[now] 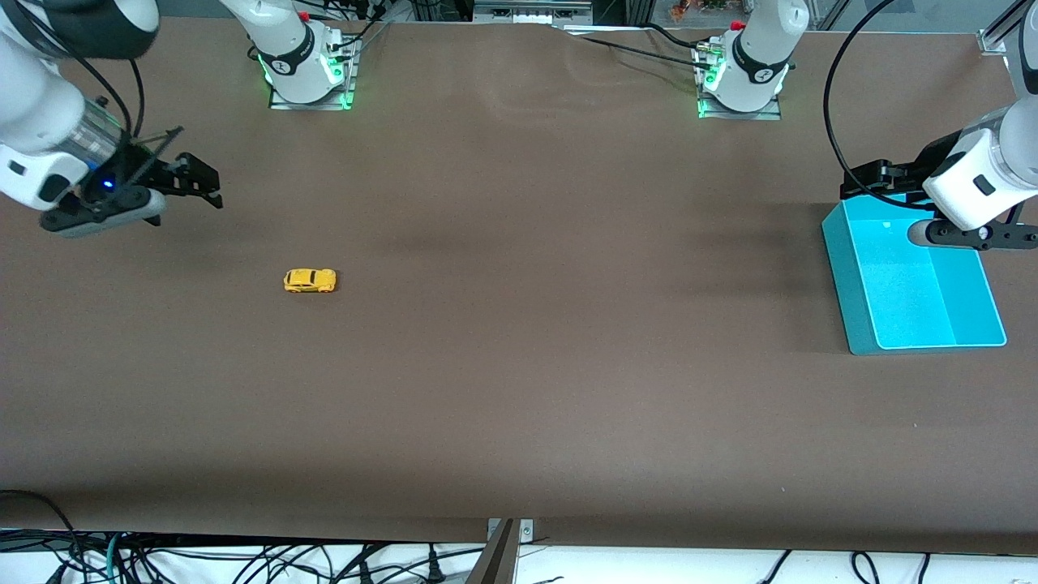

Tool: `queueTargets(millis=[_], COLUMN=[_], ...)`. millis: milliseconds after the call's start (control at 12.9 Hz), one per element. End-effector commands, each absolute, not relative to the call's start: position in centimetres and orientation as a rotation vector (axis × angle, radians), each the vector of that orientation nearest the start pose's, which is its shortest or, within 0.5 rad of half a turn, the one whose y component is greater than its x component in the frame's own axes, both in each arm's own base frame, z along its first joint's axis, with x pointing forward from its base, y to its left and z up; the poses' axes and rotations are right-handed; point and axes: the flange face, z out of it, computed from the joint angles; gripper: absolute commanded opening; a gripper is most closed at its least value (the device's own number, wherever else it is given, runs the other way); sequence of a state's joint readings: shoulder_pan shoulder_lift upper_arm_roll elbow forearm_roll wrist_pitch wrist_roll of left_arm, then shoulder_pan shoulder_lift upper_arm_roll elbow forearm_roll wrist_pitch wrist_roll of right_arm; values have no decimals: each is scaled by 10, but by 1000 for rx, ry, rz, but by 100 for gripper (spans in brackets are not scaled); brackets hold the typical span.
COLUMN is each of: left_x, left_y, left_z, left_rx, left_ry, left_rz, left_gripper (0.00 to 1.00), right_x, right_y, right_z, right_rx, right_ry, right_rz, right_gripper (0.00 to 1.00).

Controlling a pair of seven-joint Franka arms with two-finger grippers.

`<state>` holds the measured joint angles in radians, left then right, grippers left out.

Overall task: Wind and store yellow beetle car
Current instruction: 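Reach the right gripper down over the yellow beetle car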

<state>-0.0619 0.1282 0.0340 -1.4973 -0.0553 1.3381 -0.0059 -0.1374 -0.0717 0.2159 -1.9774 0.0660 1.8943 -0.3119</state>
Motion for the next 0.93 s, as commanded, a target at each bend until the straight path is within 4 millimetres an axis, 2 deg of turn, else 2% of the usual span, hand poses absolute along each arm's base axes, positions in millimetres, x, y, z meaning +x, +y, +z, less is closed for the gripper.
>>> queueTargets(millis=[0, 155, 465, 619, 852], left_x=[567, 567, 567, 567, 567], left_y=[-22, -23, -23, -22, -23], left_z=[573, 573, 573, 573, 573], left_rx=[-3144, -3143, -3142, -3144, -3143], left_ry=[83, 85, 85, 83, 85], left_rz=[442, 442, 442, 442, 442], left_gripper=[100, 100, 100, 100, 100], right_x=[529, 528, 518, 516, 506], right_y=[61, 74, 83, 81, 71], right_z=[445, 401, 316, 283, 238], right_rx=[-2991, -2888, -2624, -2503, -2396], right_ry=[-816, -1112, -1646, -1815, -1928], right_rz=[-9, -18, -100, -119, -114], right_gripper=[100, 100, 100, 100, 100])
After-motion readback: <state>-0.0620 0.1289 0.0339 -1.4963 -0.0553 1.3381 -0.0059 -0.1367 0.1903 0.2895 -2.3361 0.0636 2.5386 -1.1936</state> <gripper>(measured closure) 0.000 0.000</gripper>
